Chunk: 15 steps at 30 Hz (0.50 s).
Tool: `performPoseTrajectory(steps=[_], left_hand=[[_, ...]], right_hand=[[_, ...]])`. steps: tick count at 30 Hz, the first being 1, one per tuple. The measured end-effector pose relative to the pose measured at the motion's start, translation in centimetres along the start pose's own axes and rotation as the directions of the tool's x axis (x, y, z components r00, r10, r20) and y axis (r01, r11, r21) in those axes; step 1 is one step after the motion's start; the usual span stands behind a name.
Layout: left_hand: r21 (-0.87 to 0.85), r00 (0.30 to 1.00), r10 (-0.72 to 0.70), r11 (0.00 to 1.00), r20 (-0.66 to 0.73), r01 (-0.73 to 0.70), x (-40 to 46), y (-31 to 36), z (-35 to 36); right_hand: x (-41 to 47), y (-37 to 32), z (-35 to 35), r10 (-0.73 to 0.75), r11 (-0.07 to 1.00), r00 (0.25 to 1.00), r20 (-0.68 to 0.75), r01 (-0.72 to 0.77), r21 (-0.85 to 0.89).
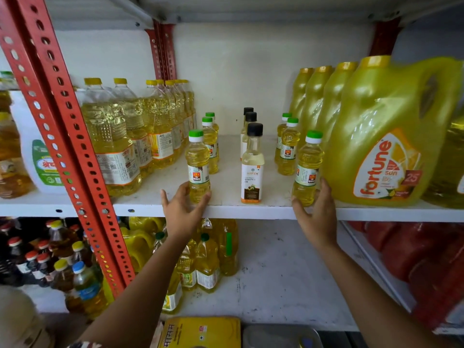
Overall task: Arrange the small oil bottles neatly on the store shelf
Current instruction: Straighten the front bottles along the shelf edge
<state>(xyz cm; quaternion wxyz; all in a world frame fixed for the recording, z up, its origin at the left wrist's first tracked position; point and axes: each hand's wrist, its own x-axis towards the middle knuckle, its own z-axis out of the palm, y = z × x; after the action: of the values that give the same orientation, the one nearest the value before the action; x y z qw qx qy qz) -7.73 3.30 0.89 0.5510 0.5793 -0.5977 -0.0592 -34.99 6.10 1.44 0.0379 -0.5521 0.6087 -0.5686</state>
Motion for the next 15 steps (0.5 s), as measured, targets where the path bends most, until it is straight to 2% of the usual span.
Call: performPoseTrajectory(steps=[4, 10, 15], left_hand=[[-0.007, 1.000, -0.002, 1.000, 0.012, 0.002, 0.14, -0.74, 0.13], [-0.014, 0.999, 0.040, 0.999, -0.030, -0.041, -0.10, -0.37, 0.09], [-0.008, 1.000, 0.028, 1.000, -0.011, -0.028, -0.18, -0.34, -0.07]], right_hand=[[-0.49, 0.21, 0.80, 0.006, 0.999, 0.998, -0.066, -0.008, -0.042], [-0.48, 0.65, 0.84, -0.029, 0.999, 0.995, -0.091, 0.026, -0.035], [-0.57, 0.68, 0.76, -0.032, 0.999, 0.996, -0.083, 0.030, -0.033]])
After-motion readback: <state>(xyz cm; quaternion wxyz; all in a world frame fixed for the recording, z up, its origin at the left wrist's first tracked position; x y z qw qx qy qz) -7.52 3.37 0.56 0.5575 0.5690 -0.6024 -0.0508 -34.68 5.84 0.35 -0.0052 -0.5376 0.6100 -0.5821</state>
